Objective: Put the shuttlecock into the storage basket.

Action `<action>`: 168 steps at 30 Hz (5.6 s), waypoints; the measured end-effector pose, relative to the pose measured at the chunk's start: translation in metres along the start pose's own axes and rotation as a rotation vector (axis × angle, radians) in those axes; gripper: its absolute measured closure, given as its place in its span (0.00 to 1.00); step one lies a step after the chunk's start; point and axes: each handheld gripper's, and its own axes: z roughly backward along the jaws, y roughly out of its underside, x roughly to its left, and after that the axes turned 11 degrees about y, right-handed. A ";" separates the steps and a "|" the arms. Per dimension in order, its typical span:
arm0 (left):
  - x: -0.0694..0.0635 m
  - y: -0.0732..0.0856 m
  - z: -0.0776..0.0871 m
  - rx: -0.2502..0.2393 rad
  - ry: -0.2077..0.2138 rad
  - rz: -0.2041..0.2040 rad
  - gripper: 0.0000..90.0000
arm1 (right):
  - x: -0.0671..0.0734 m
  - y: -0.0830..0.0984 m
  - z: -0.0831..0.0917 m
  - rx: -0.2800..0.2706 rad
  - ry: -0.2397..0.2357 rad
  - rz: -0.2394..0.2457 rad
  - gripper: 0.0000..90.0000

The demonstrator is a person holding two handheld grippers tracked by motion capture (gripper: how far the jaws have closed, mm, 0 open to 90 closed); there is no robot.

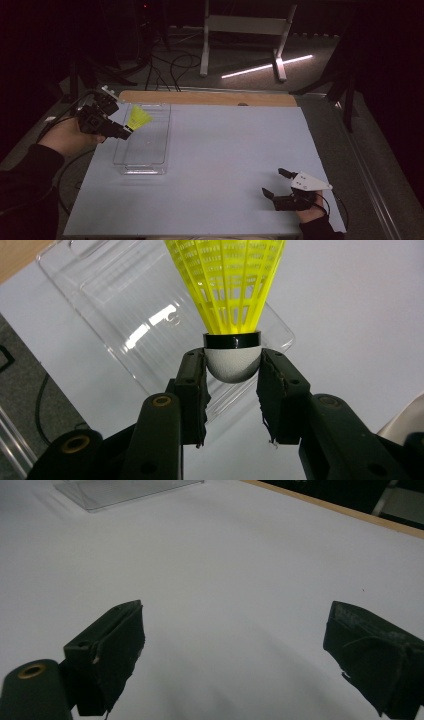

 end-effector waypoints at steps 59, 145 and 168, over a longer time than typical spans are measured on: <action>0.051 0.048 -0.093 0.107 0.013 0.003 0.73 | 0.000 0.001 -0.001 0.006 -0.019 0.002 0.11; -0.027 -0.024 -0.091 -0.034 0.114 -0.194 0.00 | -0.001 0.001 0.001 0.001 -0.018 -0.003 0.11; -0.080 -0.046 -0.130 -0.084 0.235 -0.377 0.00 | -0.002 0.001 0.002 -0.005 -0.024 -0.008 0.11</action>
